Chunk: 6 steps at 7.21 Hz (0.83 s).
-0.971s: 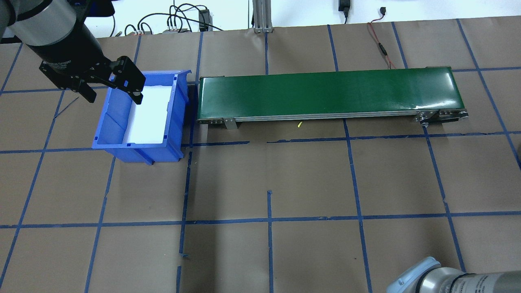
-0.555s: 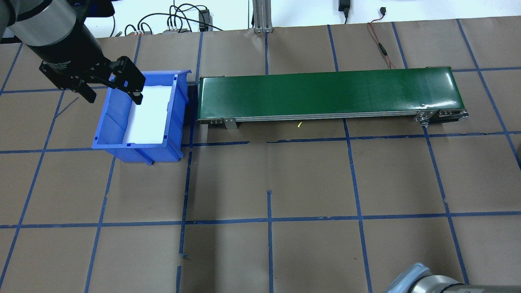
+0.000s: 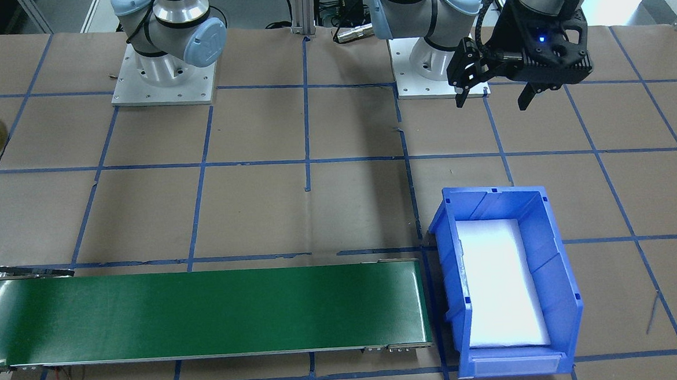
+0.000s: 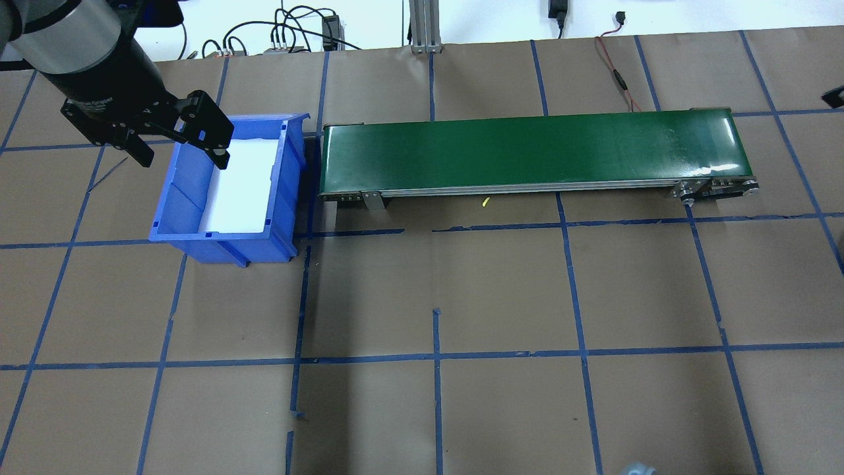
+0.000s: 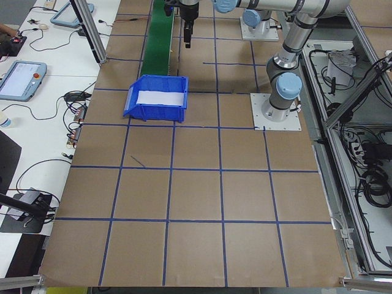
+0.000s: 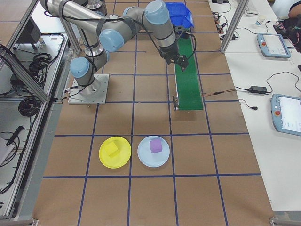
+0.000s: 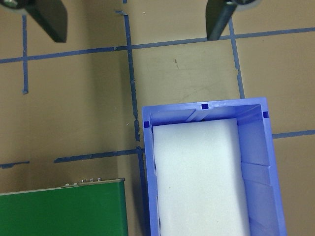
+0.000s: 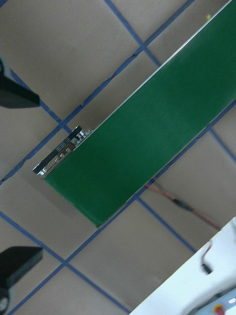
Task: Move block left to right into plate
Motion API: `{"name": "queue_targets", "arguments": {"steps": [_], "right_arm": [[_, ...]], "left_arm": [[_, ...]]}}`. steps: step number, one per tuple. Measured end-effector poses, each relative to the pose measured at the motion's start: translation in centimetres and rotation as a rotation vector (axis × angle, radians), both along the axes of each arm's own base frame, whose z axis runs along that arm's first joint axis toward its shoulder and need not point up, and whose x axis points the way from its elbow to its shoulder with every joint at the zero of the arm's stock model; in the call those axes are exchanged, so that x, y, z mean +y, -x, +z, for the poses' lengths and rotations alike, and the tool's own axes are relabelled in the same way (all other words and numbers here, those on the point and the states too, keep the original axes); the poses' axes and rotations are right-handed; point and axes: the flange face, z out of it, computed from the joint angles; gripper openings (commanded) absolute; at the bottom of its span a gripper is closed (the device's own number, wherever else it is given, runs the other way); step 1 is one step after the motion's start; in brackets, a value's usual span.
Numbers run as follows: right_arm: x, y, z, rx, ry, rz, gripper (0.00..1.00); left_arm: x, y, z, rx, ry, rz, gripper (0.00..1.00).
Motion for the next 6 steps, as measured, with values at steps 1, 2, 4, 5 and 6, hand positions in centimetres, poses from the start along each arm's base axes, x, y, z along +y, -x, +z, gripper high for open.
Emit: {"name": "queue_targets", "arguments": {"steps": [1,2,4,5,6], "right_arm": [[-0.6,-5.3,0.5,-0.005,0.007,0.089,1.00],[-0.8,-10.6,0.7,-0.027,0.004,0.134,1.00],[-0.2,-18.7,0.6,-0.103,-0.042,0.067,1.00],[0.2,-20.6,0.5,-0.142,-0.069,-0.010,1.00],[0.3,-21.3,0.3,-0.187,-0.098,-0.131,1.00]], "left_arm": [[0.0,0.0,0.0,0.000,-0.001,0.000,1.00],[0.0,0.0,0.0,0.000,-0.002,0.002,1.00],[0.0,0.0,0.0,0.000,-0.002,0.006,1.00],[0.0,0.0,0.0,0.001,-0.001,0.008,1.00],[0.0,0.0,0.0,0.001,-0.001,0.009,1.00]]}}
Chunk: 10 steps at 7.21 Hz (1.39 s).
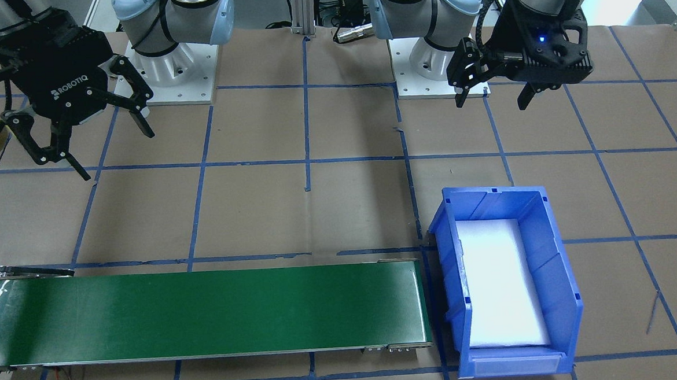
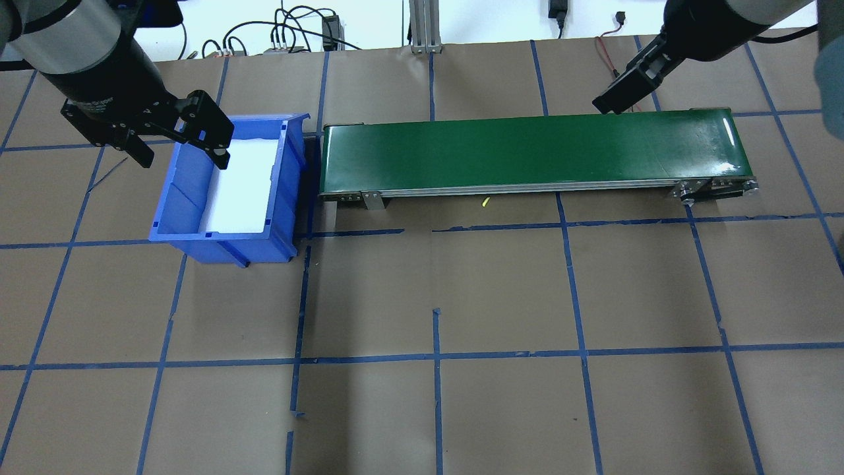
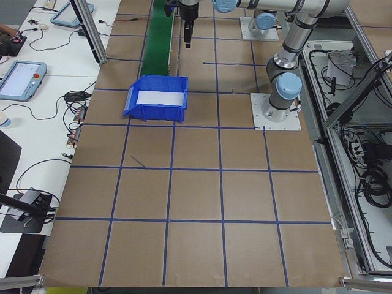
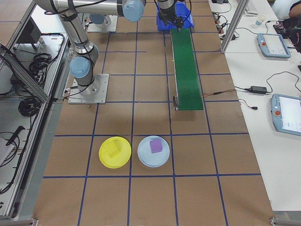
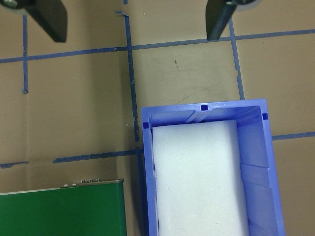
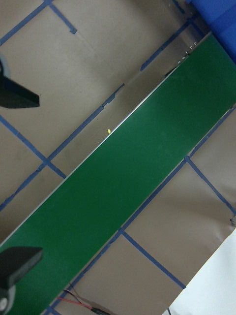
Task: Move block left to right into plate
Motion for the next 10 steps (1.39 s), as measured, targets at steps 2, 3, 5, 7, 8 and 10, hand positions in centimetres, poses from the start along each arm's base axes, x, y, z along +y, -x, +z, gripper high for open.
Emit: {"name": "queue_targets", "arguments": {"steps": [2,3,5,7,8,10], "right_arm": [[0.0,-0.2,0.0,-0.097,-0.070,-0.294,1.00],[0.0,-0.3,0.2,-0.159,-0.109,-0.458,1.00],[0.4,-0.6,0.8,-0.228,-0.153,-0.642,1.00],[0.6,0.0,0.6,-0.181,-0.153,-0.701,1.00],[0.9,0.7,0.1,-0.102,-0.162,-0.731,1.00],[2.3,1.2,-0.6,-0.001,-0.239,-0.760,1.00]], "left_arm": [[0.0,0.0,0.0,0.000,-0.001,0.001,1.00],[0.0,0.0,-0.1,0.000,-0.001,0.001,1.00],[0.0,0.0,-0.1,-0.001,-0.002,0.000,1.00],[0.1,0.0,-0.1,-0.001,-0.002,0.000,1.00],[0.1,0.0,-0.1,-0.001,-0.002,0.000,1.00],[0.1,0.0,-0.1,-0.001,-0.001,0.000,1.00]]}}
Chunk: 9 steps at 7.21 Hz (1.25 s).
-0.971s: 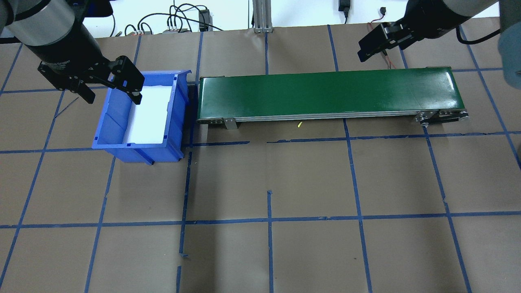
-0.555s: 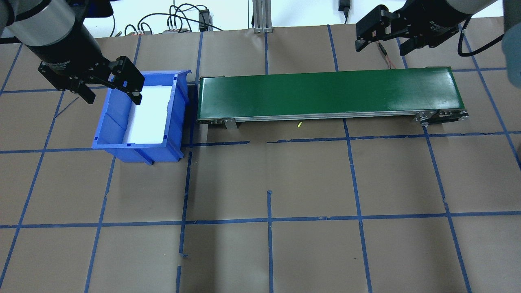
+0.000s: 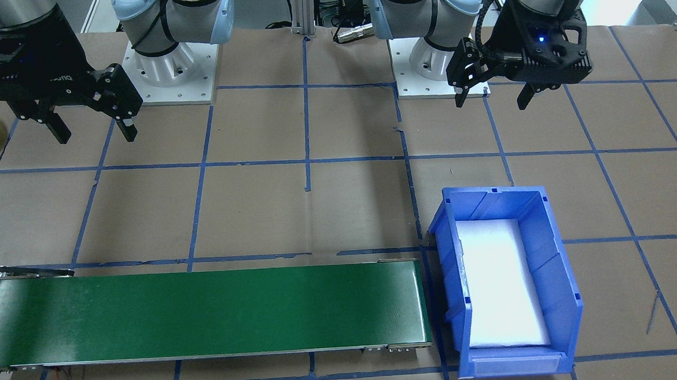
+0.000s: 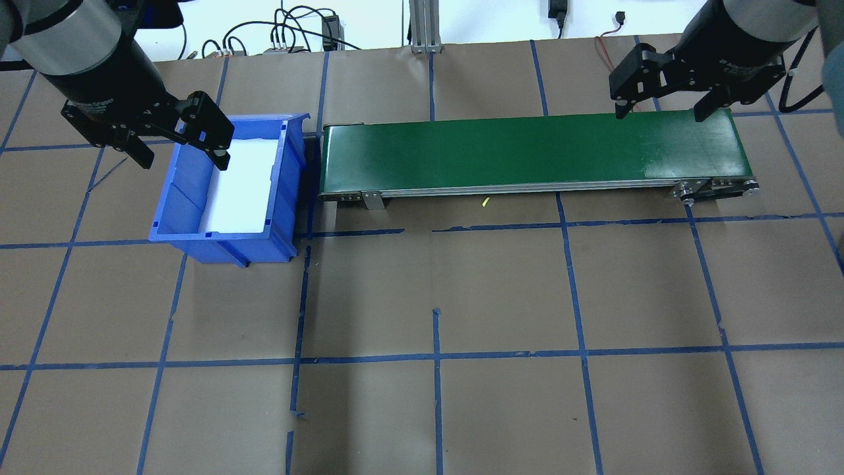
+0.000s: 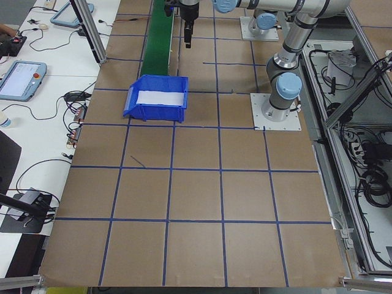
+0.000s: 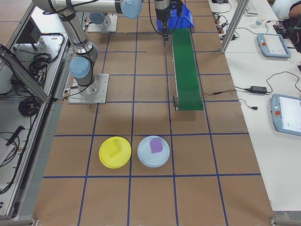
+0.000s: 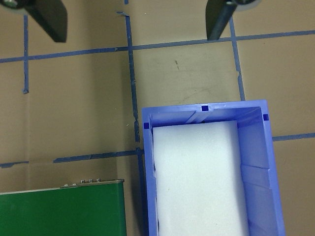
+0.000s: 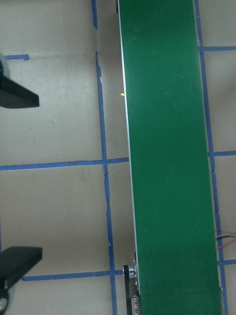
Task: Move block left to right into plate
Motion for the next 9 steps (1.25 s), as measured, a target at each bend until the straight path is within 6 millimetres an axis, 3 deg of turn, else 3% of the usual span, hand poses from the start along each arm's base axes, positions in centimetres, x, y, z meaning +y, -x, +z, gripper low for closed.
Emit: {"name": "queue_targets", "arguments": {"steps": [1,4,7,9], "right_arm": [[0.3,-0.7,-0.1,-0.004,-0.020,-0.003,1.00],[0.3,-6.4,0.2,-0.002,-0.022,-0.040,1.00],[-2.3,-7.2,0.4,0.024,0.003,-0.024,1.00],[-3.5,-7.4,-0.7,0.023,0.005,-0.021,1.00]], "left_arm": [[0.0,0.0,0.0,0.000,-0.001,0.000,1.00],[0.1,0.0,-0.1,0.001,-0.002,0.000,1.00],[0.1,0.0,-0.1,0.000,-0.003,0.000,1.00],[0.1,0.1,-0.1,0.000,-0.003,-0.001,1.00]]}}
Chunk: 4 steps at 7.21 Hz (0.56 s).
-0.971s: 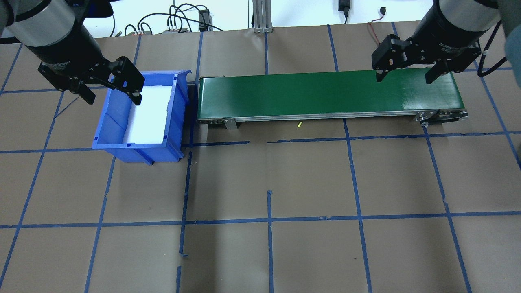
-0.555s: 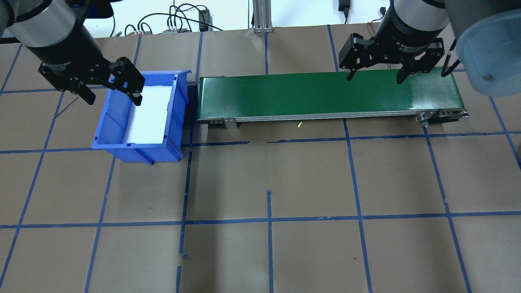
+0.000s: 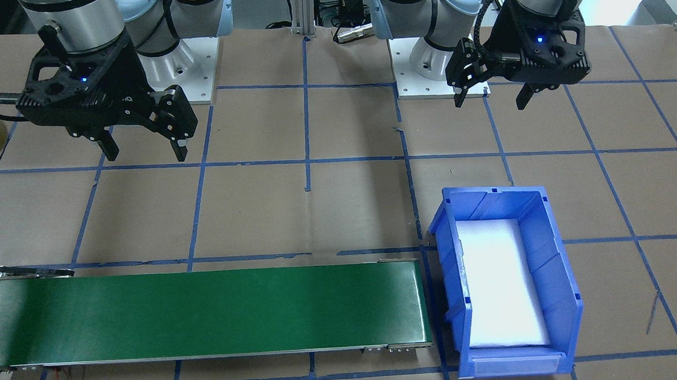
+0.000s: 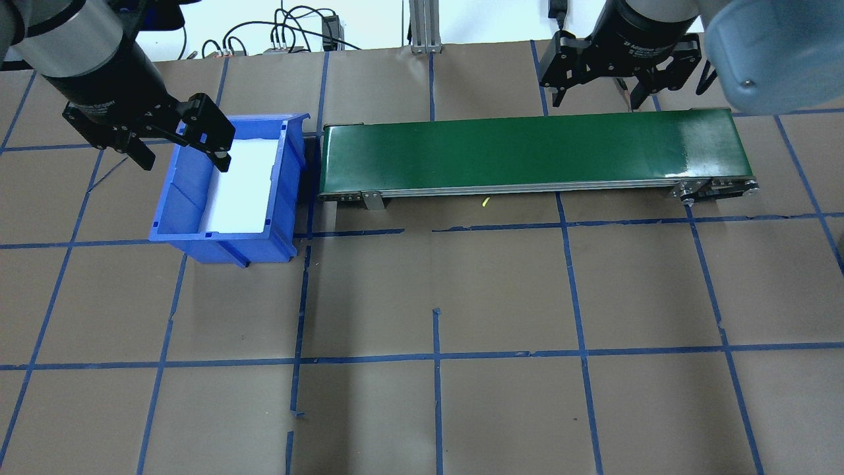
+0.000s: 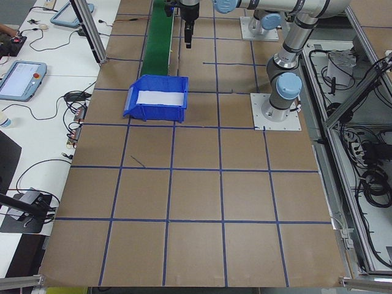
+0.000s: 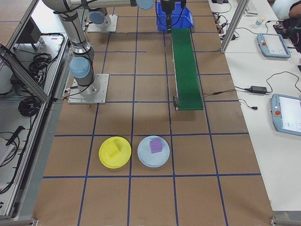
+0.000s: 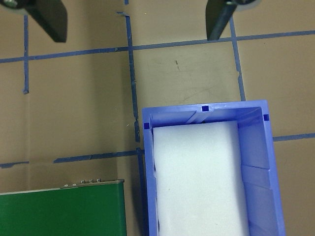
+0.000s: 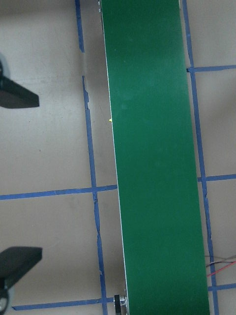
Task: Move block left to right into plate
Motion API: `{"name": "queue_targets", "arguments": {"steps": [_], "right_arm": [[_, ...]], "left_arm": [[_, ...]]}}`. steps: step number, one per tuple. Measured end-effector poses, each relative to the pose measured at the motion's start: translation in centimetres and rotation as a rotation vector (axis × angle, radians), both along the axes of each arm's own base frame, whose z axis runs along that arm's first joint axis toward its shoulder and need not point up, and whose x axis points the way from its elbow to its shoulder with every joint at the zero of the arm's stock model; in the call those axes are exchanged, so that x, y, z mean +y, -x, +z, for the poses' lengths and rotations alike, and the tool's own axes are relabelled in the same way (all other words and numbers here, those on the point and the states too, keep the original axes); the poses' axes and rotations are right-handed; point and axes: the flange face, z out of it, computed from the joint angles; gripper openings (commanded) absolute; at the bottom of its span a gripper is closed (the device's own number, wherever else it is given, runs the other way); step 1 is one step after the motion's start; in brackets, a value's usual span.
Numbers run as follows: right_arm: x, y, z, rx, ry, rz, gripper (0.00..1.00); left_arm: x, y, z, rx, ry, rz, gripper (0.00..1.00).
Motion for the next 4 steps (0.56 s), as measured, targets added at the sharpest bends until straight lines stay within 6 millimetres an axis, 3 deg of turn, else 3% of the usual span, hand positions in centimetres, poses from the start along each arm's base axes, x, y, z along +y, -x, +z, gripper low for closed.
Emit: {"name": "queue_targets", "arguments": {"steps": [2,4], "right_arm": [[-0.1,0.4,-2.0,-0.005,-0.020,-0.015,1.00],[-0.3,1.0,-2.5,-0.005,-0.023,-0.027,1.00]], "left_arm": [[0.0,0.0,0.0,0.001,0.000,0.000,1.00],[0.0,0.0,0.0,0.001,0.000,-0.001,1.00]]}}
